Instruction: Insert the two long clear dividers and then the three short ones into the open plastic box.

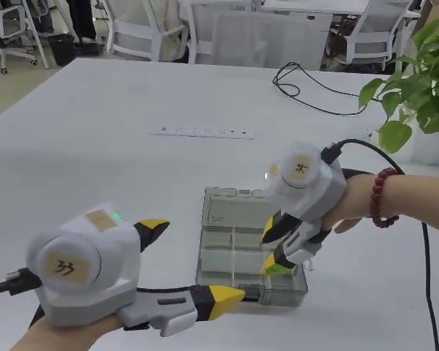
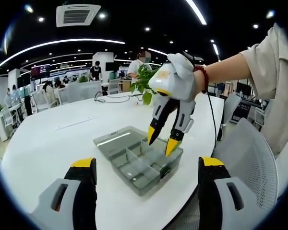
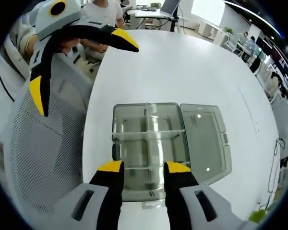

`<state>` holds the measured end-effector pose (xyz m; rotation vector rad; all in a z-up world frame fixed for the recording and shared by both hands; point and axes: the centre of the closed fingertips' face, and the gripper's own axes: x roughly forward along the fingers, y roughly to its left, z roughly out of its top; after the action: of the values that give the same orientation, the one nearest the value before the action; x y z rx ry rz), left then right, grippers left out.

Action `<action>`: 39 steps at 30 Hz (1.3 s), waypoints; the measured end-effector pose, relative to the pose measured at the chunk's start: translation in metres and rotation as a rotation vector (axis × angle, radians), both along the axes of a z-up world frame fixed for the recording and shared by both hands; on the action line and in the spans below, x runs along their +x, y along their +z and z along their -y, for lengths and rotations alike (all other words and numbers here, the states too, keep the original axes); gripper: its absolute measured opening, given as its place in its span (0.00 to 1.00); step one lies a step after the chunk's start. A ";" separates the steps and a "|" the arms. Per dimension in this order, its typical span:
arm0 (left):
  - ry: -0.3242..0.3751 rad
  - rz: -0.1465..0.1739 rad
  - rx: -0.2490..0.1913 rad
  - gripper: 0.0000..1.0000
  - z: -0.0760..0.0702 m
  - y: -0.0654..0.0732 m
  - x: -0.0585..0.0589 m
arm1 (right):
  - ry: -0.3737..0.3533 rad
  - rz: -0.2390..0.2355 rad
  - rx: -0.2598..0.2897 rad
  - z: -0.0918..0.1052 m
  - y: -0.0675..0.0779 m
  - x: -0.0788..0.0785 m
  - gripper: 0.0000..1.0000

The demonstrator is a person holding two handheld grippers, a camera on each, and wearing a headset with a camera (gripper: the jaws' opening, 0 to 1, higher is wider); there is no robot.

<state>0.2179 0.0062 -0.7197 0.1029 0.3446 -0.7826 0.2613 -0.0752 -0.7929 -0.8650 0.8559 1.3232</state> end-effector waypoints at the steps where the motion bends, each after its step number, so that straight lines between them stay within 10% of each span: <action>1: 0.001 0.000 -0.001 0.89 0.000 0.000 0.000 | -0.003 0.000 0.000 0.002 0.000 0.000 0.35; 39: 0.029 -0.009 0.026 0.90 0.004 -0.007 0.002 | -0.196 0.001 -0.031 0.150 -0.019 -0.006 0.47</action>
<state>0.2197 0.0020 -0.7263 0.1190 0.3639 -0.7502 0.2556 -0.2255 -0.8121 -0.7847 0.9380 1.1405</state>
